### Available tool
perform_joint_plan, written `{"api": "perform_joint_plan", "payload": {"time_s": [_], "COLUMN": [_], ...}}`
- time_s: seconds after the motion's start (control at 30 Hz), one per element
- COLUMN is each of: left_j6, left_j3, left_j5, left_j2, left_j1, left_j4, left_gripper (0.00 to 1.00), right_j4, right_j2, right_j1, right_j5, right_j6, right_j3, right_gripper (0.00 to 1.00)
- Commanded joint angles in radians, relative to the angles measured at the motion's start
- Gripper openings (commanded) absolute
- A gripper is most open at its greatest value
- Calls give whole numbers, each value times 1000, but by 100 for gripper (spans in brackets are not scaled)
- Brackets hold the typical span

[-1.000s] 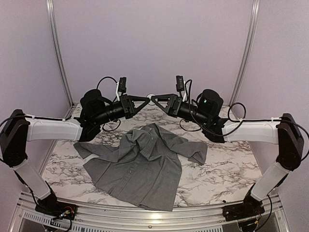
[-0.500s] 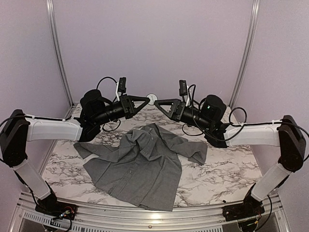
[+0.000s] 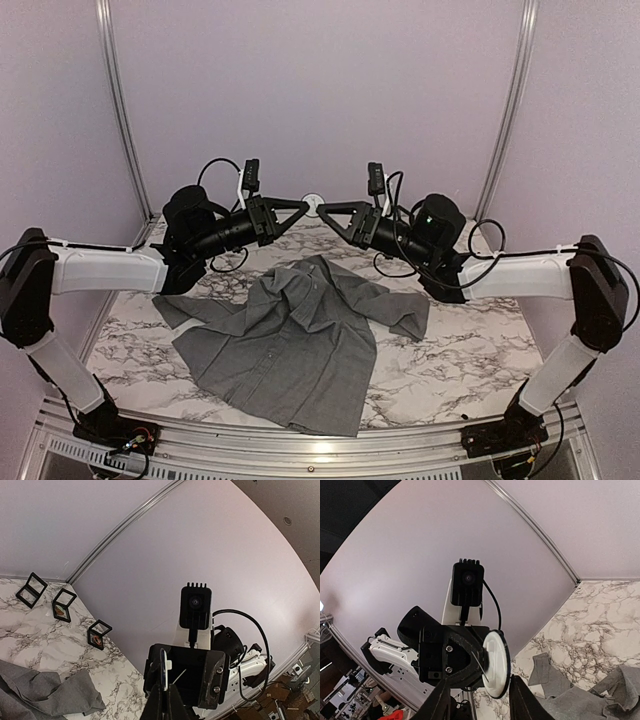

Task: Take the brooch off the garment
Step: Close the brooch securely.

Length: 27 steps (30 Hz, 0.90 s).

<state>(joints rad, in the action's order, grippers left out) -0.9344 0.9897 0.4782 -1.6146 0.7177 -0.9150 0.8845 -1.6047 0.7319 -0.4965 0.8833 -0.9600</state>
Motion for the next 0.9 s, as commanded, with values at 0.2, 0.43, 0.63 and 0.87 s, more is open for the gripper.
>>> {"api": "perform_joint_plan", "payload": {"time_s": [0.2,0.43,0.63,0.87], "left_j6": [30,42,52,62], "left_j3": [-16,-12,-11,-11], "left_j5": [7,3,2,1], "left_j2": [39,39,41,46], "left_j1": [13,17,20,24], "left_j4": [-16,-8,2,4], "left_gripper": [0,0,0,0], "right_j4": [34,35,38,34], "right_j2": [-18,-18,-20,-26], "right_j1": [-2,-2,-2,-2], "right_j5": [-24,-24,-25,-18], "right_j6": [17,21,22,33], "right_j3": [-49,-48,-50,-49], "right_gripper": [32,29,28,26]}}
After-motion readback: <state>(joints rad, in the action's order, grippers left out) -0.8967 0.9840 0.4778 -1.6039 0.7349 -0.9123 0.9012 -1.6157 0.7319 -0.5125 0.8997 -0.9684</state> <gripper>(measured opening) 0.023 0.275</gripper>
